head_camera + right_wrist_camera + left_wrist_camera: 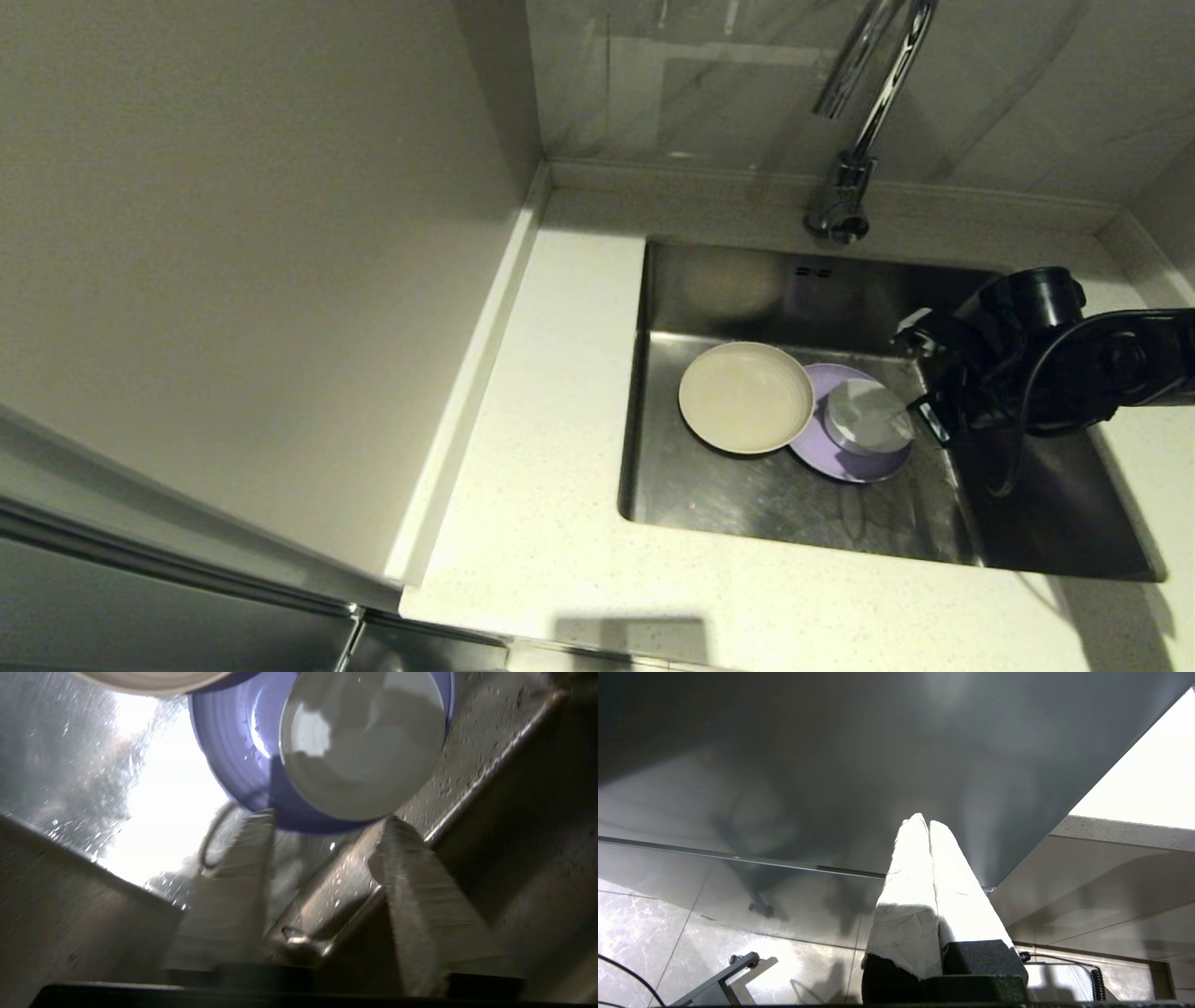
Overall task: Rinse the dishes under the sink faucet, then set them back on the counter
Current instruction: Put a bowl back to the table from the sink
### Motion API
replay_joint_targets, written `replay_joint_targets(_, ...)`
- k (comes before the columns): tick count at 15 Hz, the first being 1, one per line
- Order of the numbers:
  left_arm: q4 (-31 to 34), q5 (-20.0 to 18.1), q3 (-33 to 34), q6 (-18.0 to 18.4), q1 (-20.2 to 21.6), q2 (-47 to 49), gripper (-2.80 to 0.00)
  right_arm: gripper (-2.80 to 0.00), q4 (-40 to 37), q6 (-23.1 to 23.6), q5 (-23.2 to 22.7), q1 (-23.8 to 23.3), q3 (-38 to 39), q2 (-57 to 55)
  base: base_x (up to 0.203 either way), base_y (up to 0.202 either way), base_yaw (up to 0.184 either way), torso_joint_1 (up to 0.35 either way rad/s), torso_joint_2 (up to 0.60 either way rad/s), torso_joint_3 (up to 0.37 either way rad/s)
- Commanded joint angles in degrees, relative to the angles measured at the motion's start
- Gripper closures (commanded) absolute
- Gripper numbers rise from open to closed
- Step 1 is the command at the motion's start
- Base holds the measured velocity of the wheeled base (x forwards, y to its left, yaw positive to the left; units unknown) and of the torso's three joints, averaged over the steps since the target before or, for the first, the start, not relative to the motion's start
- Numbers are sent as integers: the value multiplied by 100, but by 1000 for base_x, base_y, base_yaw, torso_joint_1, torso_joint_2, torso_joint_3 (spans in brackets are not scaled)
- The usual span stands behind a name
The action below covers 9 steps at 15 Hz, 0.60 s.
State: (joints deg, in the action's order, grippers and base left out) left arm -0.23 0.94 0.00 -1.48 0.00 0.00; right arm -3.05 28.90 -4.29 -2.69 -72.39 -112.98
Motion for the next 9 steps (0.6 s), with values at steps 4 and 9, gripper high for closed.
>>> replay_joint_targets(4,-4,3,0,-2,0,-18,0,-280,1645,739,-89,86,696,-571,0,0,0,0,0,0)
replay_joint_targets(9,-4,3,0,-1,0,-18,0,-280,2653,797,-16,366,748,-1159,0,0,0,0,0,0)
